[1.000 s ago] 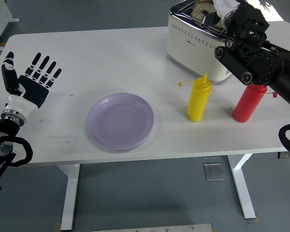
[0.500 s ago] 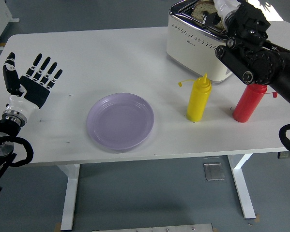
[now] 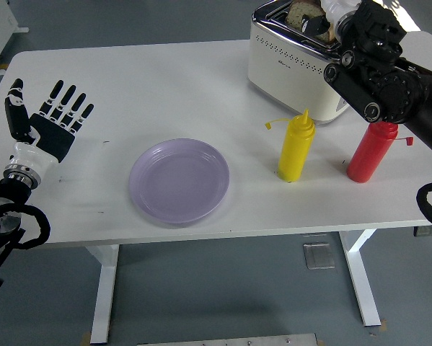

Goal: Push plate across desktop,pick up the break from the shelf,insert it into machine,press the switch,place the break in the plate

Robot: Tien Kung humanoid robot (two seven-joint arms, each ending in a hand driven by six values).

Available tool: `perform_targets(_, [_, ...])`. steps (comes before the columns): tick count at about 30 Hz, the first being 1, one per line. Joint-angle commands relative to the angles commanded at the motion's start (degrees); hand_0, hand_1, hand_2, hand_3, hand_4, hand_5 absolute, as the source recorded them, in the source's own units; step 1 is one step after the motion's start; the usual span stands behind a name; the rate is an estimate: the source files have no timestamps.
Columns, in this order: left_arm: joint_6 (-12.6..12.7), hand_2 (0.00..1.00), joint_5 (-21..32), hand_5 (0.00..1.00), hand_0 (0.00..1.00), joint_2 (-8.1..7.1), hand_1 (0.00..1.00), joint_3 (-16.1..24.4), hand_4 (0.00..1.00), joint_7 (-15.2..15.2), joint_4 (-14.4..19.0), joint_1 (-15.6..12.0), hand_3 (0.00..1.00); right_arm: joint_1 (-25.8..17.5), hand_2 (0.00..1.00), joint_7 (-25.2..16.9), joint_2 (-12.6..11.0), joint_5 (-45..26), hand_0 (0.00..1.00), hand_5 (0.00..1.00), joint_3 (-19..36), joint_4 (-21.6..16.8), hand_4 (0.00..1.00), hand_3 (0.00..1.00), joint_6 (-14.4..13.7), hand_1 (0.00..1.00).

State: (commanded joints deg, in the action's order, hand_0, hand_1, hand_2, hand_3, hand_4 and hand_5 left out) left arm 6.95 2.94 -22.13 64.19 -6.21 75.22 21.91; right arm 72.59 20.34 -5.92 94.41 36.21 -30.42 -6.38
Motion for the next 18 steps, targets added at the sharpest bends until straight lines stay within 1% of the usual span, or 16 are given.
perform_targets(2, [0.01,0.632,0.03,0.998,0.783,0.01,0.685,-0.01,0.765,-0.01,0.01,-0.02,0.620,-0.01,0.764,0.00,-0.06,-0.06,0.317,0.208,0.15,-0.12,0.556,0.728,0.15,0.551])
perform_targets(7, [0.02,0.632,0.10,0.998,0.783,0.07,0.685,0.05,0.765,-0.02,0.01,-0.15,0.620,-0.06,0.764,0.15,-0.53,0.28,0.317,0.208,1.09,-1.05,0.556,0.728,0.40,0.551])
perform_targets(8, [0.03,0.631,0.12,0.998,0.784,0.09,0.684,0.07,0.765,-0.02,0.01,-0.17,0.620,-0.06,0.763,0.19,-0.73,0.52,0.317,0.179,1.48,-1.38,0.535,0.728,0.50,0.552])
perform_targets(11, [0.05,0.631,0.14,0.998,0.784,0.16,0.684,0.17,0.765,-0.02,0.02,-0.20,0.620,-0.04,0.763,0.35,-1.74,1.57,0.317,0.179,3.34,-3.09,0.535,0.728,0.93,0.552])
perform_targets(13, [0.06,0.631,0.22,0.998,0.784,0.21,0.684,0.42,0.765,0.01,0.11,-0.24,0.620,-0.17,0.763,0.56,-3.25,2.67,0.317,0.179,5.58,-5.41,0.535,0.728,1.51,0.552])
perform_targets(14, [0.07,0.631,0.25,0.998,0.784,0.22,0.684,0.49,0.763,0.02,0.14,-0.25,0.620,-0.22,0.738,0.63,-3.68,2.97,0.315,0.215,6.28,-6.21,0.568,0.716,1.67,0.548])
perform_targets(18, [0.12,0.631,0.55,0.998,0.784,0.38,0.684,1.16,0.763,0.11,0.48,-0.30,0.620,-1.60,0.738,1.12,-7.20,4.48,0.315,0.215,10.54,-10.96,0.568,0.716,2.85,0.548])
